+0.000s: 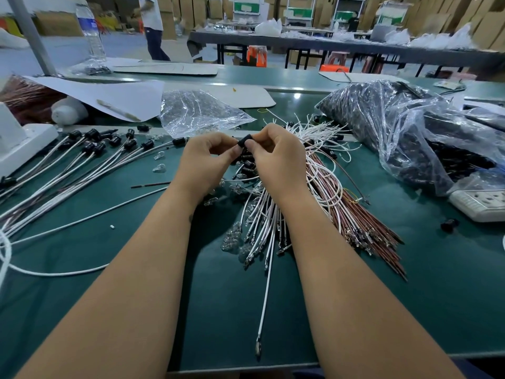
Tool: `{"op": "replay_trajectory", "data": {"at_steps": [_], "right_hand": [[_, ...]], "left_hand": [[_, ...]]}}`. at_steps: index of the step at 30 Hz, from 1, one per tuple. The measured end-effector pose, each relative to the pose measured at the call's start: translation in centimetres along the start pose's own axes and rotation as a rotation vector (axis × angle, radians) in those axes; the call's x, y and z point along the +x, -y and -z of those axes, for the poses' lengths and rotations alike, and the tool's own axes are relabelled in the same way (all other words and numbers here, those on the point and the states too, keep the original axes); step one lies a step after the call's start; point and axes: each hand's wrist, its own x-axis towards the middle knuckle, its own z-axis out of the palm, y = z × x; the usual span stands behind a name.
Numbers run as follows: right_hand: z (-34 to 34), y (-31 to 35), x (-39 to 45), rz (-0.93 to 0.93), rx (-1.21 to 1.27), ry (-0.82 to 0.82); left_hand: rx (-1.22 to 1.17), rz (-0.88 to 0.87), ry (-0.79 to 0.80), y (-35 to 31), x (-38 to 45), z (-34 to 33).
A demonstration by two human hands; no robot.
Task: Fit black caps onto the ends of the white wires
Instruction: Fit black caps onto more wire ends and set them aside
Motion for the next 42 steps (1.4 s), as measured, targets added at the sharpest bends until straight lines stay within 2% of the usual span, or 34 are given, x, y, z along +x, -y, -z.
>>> {"op": "replay_trajectory", "data": {"at_steps": [8,11,13,15,17,19,22,30,37,42], "right_hand": [[0.1,-0.4,0.4,-0.086,-0.034,0.030],[0.4,-0.2,0.5,-0.094,-0.110,0.061],[0.5,0.1,0.5,-0.055,-0.165,0.144],[0.4,0.6,0.3,-0.006,-0.200,0.308],[-0.1,1.1,-0.2,0.037,-0.283,0.487],[-1.0,1.3,-0.6,0.101,-0.437,0.566],[-1.8,1.2,-1.0,0.194,-0.569,0.541],[-1.9,1.4,-1.2,0.248,-0.591,0.520],[-1.9,1.4,-1.1,0.239,-0.584,0.522],[-1.6,1.7,-1.2,0.247,-0.480,0.573]], "left_hand": [[-0.042,0.113,0.128,0.2,0.3,0.5],[-0.046,0.120,0.051,0.4,0.3,0.8],[-0.021,0.105,-0.035,0.5,0.4,0.8],[-0.035,0.115,-0.076,0.8,0.6,0.9],[-0.089,0.126,-0.072,1.0,0.8,1.1],[-0.187,0.112,-0.040,0.8,0.8,1.1],[-0.324,0.080,-0.004,0.6,0.7,1.0],[-0.467,0.029,0.065,0.3,0.5,1.2],[-0.543,0.022,0.114,0.4,0.2,1.0],[-0.622,0.031,0.150,0.4,0.2,1.3]]}}
